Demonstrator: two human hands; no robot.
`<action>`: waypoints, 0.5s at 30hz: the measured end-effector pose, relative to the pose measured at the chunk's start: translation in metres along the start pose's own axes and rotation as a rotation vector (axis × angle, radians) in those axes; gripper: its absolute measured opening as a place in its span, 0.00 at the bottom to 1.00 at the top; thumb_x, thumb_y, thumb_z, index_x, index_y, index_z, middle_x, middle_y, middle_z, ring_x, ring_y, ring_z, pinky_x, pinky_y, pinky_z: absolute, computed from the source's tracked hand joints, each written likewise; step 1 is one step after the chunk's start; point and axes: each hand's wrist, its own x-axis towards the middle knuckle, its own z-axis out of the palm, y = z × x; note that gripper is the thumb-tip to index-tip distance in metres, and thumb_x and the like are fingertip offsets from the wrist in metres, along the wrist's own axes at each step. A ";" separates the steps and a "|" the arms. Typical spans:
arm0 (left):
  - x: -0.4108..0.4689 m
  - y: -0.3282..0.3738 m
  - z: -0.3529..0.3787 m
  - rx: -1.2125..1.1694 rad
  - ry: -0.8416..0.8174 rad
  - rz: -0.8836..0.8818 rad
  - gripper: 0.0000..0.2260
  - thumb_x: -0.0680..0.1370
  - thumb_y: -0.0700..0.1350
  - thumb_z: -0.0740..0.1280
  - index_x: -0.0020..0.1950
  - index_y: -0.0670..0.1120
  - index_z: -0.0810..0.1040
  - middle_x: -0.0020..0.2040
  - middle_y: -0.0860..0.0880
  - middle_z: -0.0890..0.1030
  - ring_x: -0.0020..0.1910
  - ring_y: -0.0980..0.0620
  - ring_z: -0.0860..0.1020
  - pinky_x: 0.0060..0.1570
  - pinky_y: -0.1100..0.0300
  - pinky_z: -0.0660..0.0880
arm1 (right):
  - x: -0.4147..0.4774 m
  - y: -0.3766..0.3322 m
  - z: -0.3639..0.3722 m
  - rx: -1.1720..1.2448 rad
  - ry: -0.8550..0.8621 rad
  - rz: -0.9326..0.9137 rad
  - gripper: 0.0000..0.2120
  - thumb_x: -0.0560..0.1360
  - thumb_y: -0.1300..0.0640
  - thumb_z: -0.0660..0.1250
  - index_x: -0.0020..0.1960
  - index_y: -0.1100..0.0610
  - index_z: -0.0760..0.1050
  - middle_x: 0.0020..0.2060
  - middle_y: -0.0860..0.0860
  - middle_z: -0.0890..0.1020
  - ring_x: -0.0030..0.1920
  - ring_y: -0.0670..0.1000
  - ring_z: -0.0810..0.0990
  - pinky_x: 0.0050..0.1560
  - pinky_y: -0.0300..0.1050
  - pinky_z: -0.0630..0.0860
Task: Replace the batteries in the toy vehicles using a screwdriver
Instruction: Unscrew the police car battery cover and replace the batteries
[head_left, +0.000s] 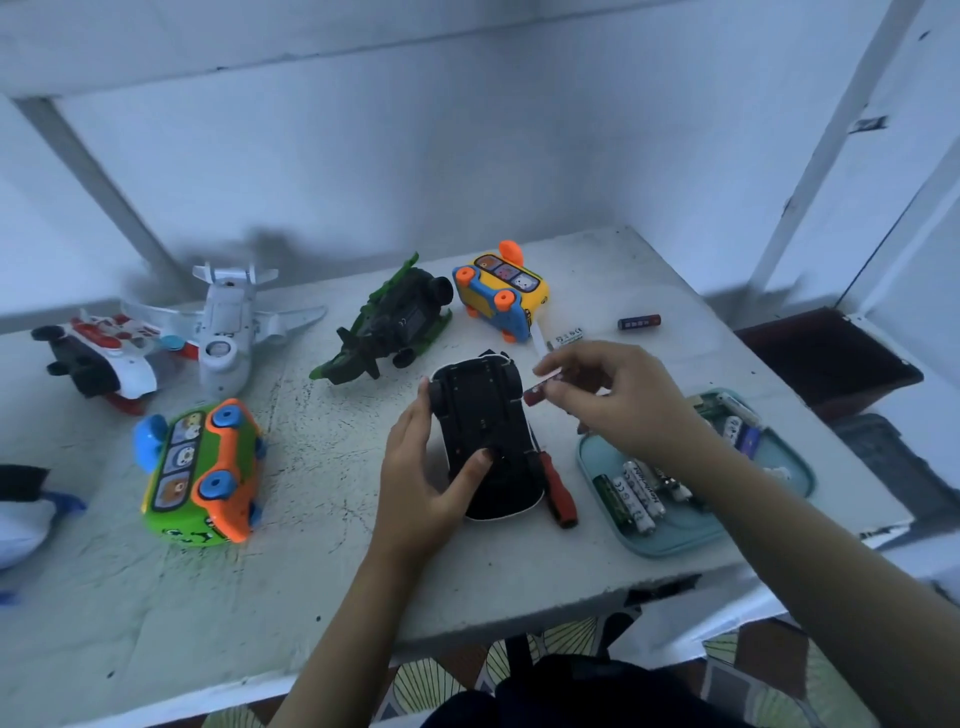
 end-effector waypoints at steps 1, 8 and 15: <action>0.000 0.000 0.000 -0.012 0.007 0.005 0.36 0.72 0.60 0.65 0.76 0.50 0.59 0.71 0.51 0.70 0.72 0.53 0.67 0.68 0.45 0.67 | 0.003 -0.002 0.004 0.031 0.012 -0.003 0.06 0.72 0.61 0.72 0.47 0.53 0.77 0.36 0.49 0.83 0.33 0.48 0.79 0.37 0.45 0.80; 0.001 -0.004 0.001 -0.036 0.017 0.034 0.37 0.72 0.61 0.65 0.77 0.49 0.59 0.69 0.66 0.65 0.70 0.62 0.65 0.68 0.56 0.66 | 0.019 -0.012 0.037 -0.036 0.068 -0.175 0.08 0.75 0.65 0.67 0.52 0.57 0.81 0.37 0.42 0.80 0.35 0.35 0.78 0.40 0.26 0.72; 0.002 -0.005 0.001 -0.028 0.006 0.062 0.39 0.72 0.65 0.64 0.77 0.45 0.60 0.68 0.66 0.65 0.70 0.65 0.64 0.67 0.67 0.63 | 0.023 -0.009 0.045 -0.249 0.127 -0.319 0.04 0.74 0.60 0.68 0.49 0.55 0.76 0.36 0.46 0.82 0.34 0.47 0.79 0.38 0.49 0.79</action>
